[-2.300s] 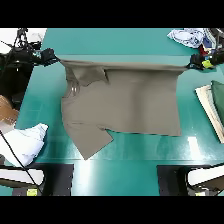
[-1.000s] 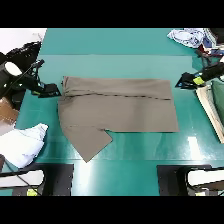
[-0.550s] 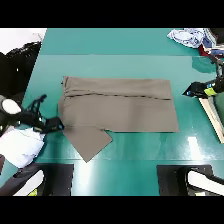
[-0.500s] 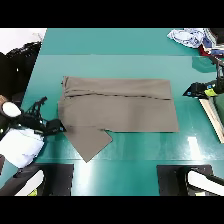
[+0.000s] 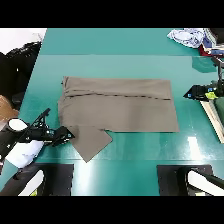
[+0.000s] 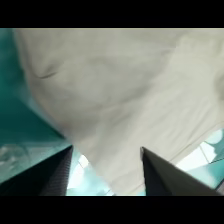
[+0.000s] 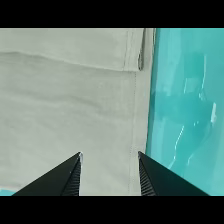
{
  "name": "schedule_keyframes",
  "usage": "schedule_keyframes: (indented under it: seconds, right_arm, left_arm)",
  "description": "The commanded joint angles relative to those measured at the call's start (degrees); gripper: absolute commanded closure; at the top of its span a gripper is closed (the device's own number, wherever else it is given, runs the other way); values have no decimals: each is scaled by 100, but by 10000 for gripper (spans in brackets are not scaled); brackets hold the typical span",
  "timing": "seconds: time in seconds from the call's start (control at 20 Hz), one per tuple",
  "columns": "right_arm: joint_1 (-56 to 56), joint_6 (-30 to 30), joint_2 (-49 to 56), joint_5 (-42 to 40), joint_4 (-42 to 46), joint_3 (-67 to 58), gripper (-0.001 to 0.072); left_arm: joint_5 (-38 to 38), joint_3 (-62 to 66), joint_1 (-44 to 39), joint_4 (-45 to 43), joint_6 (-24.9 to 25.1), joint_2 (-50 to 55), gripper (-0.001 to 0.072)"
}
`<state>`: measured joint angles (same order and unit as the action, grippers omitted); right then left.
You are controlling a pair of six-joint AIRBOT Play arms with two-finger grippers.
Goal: Fold the shirts.
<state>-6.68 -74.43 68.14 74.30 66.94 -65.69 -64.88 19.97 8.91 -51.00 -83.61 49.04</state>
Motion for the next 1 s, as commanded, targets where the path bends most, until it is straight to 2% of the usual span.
schedule_keyframes:
  seconds: [0.0, 0.1, 0.15, 0.2, 0.25, 0.6, 0.75, 0.95]
  right_arm:
    - [2, 2, -13, 125, -96, 9, 304]
    - [0, 4, -13, 275, -131, 9, 304]
    - [-7, 26, -13, 409, -125, 11, 304]
    - [-31, 94, -13, 540, -120, 15, 304]
    - [-96, 107, -24, 645, -122, 72, 305]
    - [-1534, 107, -503, 586, -98, 2151, 302]
    - [-1967, 262, -236, 468, -428, 2811, 304]
    - [-1867, 361, 269, -92, -1005, 3141, 306]
  left_arm:
    - [739, -170, -136, 289, 0, -9, 208]
    - [866, -168, -341, 507, -2, -11, 210]
    - [879, -160, -407, 643, 0, -11, 244]
    - [879, -155, -404, 743, 7, -11, 532]
    - [901, -142, -404, 780, 11, -11, 674]
    - [538, 520, -404, 772, 372, -11, 678]
    - [535, 575, -404, 769, 404, -11, 678]
    - [448, 575, -404, 772, 415, -11, 677]
